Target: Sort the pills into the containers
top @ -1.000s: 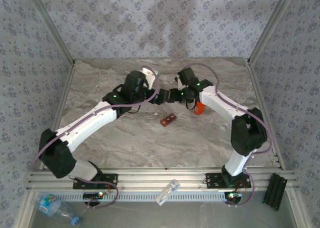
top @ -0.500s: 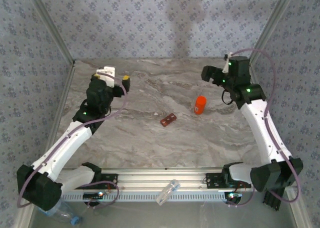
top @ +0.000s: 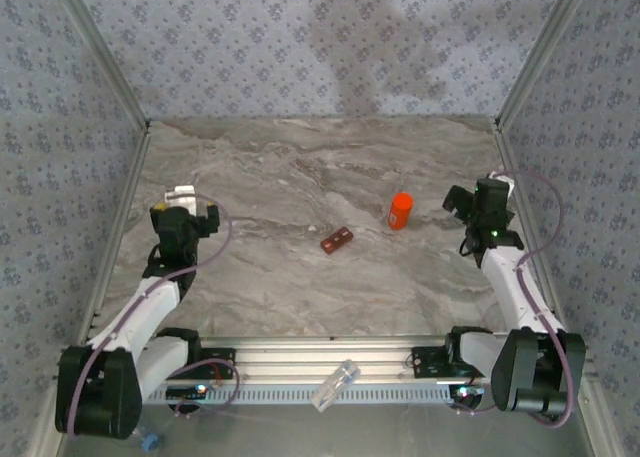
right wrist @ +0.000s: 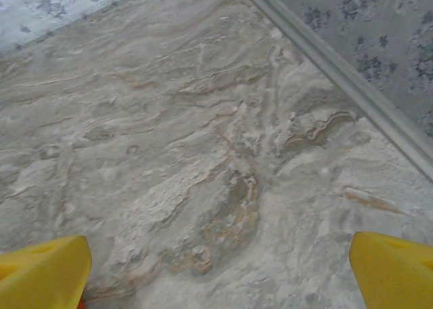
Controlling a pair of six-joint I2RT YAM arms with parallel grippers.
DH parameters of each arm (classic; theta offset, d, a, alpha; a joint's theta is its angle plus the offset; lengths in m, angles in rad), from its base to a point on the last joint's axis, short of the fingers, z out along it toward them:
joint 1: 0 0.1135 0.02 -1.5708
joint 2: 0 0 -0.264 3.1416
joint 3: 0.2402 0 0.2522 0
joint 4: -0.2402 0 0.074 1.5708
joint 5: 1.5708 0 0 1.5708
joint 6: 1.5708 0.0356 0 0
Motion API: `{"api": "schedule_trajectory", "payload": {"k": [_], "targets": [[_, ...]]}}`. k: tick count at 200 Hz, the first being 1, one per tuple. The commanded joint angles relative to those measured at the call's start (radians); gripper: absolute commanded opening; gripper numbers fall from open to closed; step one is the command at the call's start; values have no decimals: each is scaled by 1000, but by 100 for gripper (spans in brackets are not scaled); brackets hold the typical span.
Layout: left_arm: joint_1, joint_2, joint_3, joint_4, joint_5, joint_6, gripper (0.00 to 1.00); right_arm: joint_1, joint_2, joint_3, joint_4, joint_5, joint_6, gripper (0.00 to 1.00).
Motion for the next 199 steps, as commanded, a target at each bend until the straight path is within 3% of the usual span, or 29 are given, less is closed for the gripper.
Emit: {"api": "schedule_trajectory", "payload": {"k": [1,32,56,83,103,118,129,136,149,199], "targets": [[11,85,-64,256,23,14,100,-5,18,-72,241,83,-48,100],[44,248,-123,471,70,27,100,-3,92,-180,478,93,-110,100],[109,310,-74,459,170,-33,100,9,172,-269,702,70,-181,100],[132,452,-120,689,271,-40,100,27,280,-354,915,9,-245,100],[132,527,-78,679,305,-29,100,55,366,-418,1134,-2,-292,100],[133,526,-13,555,313,-25,100,62,385,-399,1096,-43,-313,100],[135,528,27,474,328,-23,100,68,459,-400,1183,-33,-322,100],[149,536,30,486,329,-40,100,71,474,-391,1200,-33,-327,100],[154,534,39,465,334,-45,100,70,435,-334,1017,-50,-326,100],[165,537,39,466,349,-52,100,71,447,-314,1009,-42,-328,100]]}}
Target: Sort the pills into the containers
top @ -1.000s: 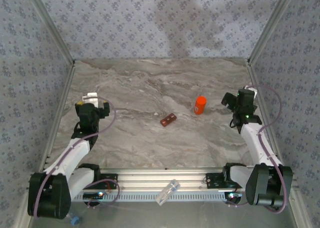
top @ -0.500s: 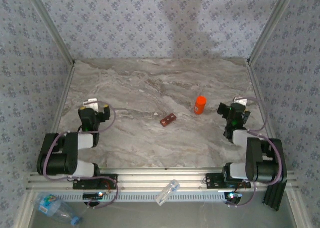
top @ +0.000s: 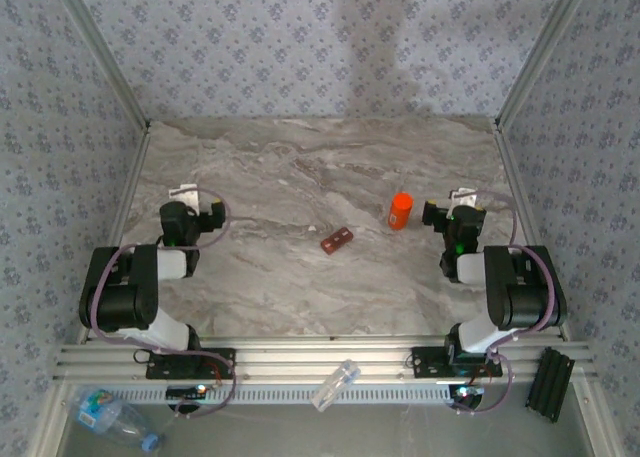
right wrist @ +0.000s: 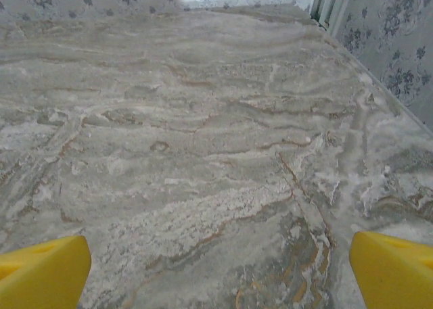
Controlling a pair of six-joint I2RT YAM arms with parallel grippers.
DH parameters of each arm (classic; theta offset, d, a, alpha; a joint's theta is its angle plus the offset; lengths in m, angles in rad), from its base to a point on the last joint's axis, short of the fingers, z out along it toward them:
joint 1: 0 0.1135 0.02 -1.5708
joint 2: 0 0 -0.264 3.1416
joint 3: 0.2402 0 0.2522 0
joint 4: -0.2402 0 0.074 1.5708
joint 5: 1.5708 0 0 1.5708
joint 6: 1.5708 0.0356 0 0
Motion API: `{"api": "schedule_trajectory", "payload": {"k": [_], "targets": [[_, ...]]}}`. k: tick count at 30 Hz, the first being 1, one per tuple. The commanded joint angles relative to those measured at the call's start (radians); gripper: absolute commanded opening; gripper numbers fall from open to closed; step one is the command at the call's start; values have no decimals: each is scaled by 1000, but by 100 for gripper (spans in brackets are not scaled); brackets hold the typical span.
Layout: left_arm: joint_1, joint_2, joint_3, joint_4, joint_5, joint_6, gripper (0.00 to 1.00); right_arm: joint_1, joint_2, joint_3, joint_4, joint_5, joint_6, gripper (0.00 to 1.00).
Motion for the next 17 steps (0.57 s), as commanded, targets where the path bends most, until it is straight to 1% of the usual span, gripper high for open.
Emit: {"api": "schedule_trajectory", "payload": {"k": [1,10,13,17], "targets": [[3,3,7,-11,26,-13,100,5,1,6,-1,3,-30,100],[1,1,4,-7,20,-11,100,7,4,11,-12,1,-30,100],[0,2,4,-7,20,-12,100,-8,4,21,-34,-59,-31,100],[1,1,4,-7,20,-11,100,-2,1,15,-24,-69,-45,100]]}}
